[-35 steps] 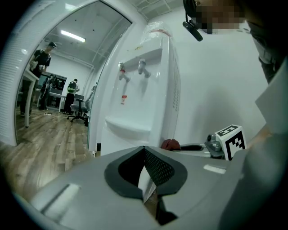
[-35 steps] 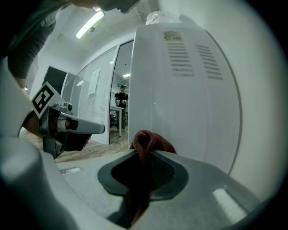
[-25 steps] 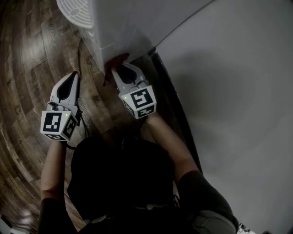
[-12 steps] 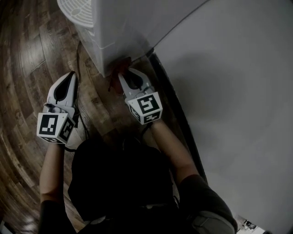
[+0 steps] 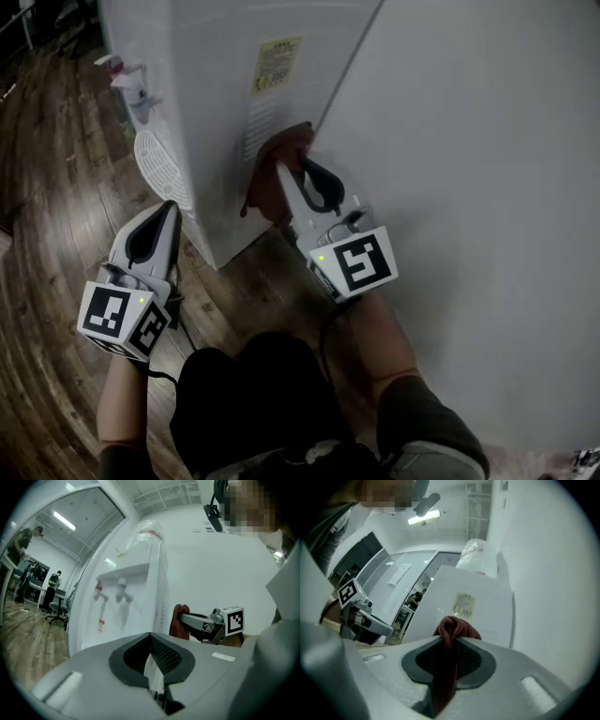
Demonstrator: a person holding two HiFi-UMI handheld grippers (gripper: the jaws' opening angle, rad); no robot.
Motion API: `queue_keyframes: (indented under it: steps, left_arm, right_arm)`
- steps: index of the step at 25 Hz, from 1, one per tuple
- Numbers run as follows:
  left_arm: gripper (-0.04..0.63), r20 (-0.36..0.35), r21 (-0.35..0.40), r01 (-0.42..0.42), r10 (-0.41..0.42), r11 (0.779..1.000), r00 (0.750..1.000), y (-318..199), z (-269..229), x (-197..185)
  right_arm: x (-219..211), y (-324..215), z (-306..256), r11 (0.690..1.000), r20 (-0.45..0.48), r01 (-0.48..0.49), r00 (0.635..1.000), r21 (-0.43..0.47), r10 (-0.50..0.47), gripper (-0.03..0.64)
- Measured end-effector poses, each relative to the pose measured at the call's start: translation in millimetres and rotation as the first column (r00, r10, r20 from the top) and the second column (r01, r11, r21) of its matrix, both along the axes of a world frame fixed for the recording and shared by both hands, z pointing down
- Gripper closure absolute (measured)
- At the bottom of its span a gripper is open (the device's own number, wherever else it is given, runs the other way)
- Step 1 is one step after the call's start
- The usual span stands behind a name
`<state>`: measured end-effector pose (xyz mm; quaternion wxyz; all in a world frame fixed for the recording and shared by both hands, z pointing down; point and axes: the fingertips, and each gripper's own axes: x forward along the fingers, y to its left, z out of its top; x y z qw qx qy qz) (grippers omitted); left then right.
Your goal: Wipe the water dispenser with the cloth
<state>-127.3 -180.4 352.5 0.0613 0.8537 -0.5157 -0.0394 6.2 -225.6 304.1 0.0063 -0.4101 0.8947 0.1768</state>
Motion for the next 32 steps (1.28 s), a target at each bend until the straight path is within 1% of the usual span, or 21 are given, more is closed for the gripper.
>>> queue_keyframes:
  steps: [2,4,6,8,10,12,14,17,23,25,29,32]
  left_arm:
    - [0.576,-0.011,0.069,-0.009,0.01,0.998,1.0,3,-47,9]
    - [0.577,-0.015,0.156,-0.022,0.025,0.987,1.0,6,-96,18]
    - [0.576,-0.011,0.245,-0.041,0.045,0.969,0.999,8,-139,29]
    - [0.577,0.012,0.312,-0.046,0.045,0.949,0.999,10,-170,38]
    - [0.575,0.039,0.344,-0.04,0.028,0.938,0.999,9,-182,43]
    - [0.576,0.047,0.343,-0.038,0.024,0.939,0.999,9,-179,48]
    - [0.576,0.051,0.318,-0.041,0.027,0.947,0.998,10,-161,52]
    - [0.577,0.071,0.248,-0.043,0.026,0.968,0.997,10,-120,57]
    - [0.576,0.108,0.105,-0.051,0.039,0.993,0.993,10,-15,62]
    - [0.575,0.117,0.082,-0.06,0.05,0.995,0.992,9,21,61]
    - [0.577,0.14,0.074,-0.079,0.068,0.994,0.988,-2,82,63]
    - [0.575,0.161,0.029,-0.105,0.099,0.994,0.982,-3,133,71]
  right_arm:
    - [1,-1,-55,0.997,0.017,-0.008,1.0,0.081,0.007,0.569]
    - [-2,-3,-106,0.99,0.036,-0.007,0.999,0.144,0.002,0.569]
    - [-7,-4,-149,0.982,0.055,0.0,0.998,0.191,-0.011,0.569]
    - [-13,-3,-180,0.975,0.079,0.017,0.996,0.22,-0.035,0.569]
    - [-22,-6,-192,0.974,0.102,0.032,0.993,0.223,-0.056,0.569]
    - [-29,-14,-184,0.979,0.105,0.034,0.993,0.2,-0.056,0.569]
    - [-32,-21,-161,0.987,0.094,0.035,0.994,0.158,-0.05,0.569]
    - [-32,-23,-114,0.994,0.08,0.058,0.995,0.088,-0.065,0.569]
    - [-27,-22,12,0.995,0.04,0.061,0.998,-0.075,-0.058,0.569]
    - [-26,-25,55,0.991,0.035,0.052,0.998,-0.127,-0.048,0.569]
    - [-22,-41,134,0.98,0.025,0.015,1.0,-0.2,-0.01,0.569]
    - [-17,-48,203,0.957,0.004,-0.033,0.999,-0.287,0.036,0.569]
